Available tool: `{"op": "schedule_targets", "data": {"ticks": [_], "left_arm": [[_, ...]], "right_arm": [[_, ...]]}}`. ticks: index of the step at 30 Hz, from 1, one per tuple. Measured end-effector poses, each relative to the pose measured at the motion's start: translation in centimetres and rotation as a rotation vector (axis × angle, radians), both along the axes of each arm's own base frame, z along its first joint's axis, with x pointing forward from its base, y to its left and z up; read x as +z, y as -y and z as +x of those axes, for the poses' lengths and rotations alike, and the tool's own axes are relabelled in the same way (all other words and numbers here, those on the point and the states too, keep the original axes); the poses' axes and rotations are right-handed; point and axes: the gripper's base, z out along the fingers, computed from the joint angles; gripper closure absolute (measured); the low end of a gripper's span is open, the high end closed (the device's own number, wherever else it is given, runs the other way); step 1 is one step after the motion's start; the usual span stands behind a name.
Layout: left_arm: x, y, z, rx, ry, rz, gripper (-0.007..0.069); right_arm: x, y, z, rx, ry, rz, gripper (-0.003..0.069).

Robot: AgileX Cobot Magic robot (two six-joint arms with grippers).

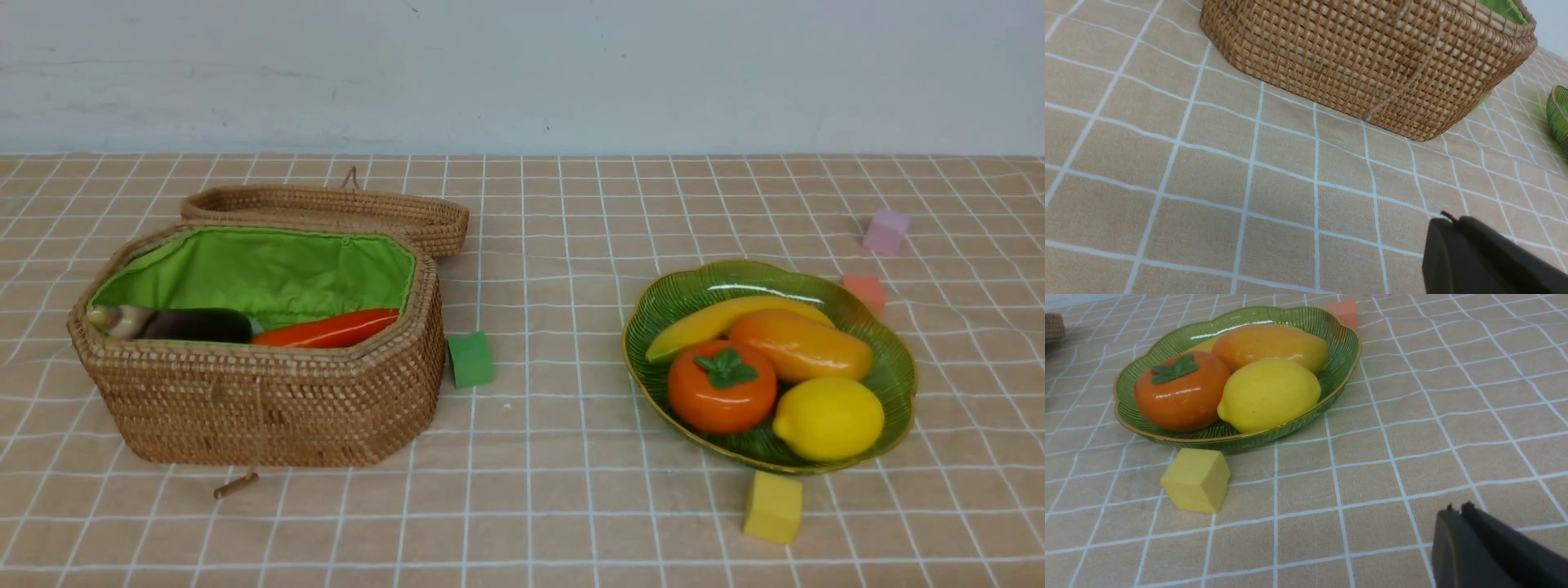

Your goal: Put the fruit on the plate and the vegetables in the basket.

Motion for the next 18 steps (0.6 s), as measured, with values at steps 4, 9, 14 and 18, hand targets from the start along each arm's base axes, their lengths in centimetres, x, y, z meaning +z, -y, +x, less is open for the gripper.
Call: {"op": "schedule_targets", "data": {"ticks": [4,9,14,18], "left_arm": [[0.0,0.0,0.0,0.0,0.0,-0.001,0.0637],[0.0,0.0,0.0,0.0,0.0,-0.001,0.0637],[0.0,0.0,0.0,0.0,0.0,-0.001,0.0637],[0.0,0.0,0.0,0.0,0.0,-0.001,0.0634]], "right_arm": [[0.0,0.0,0.0,0.0,0.0,0.0,0.0623],[0.0,0.0,0.0,0.0,0.0,0.0,0.0622],[0.0,0.0,0.0,0.0,0.0,0.0,0.0615],[0.0,0.0,0.0,0.0,0.0,0.0,0.0613]]}}
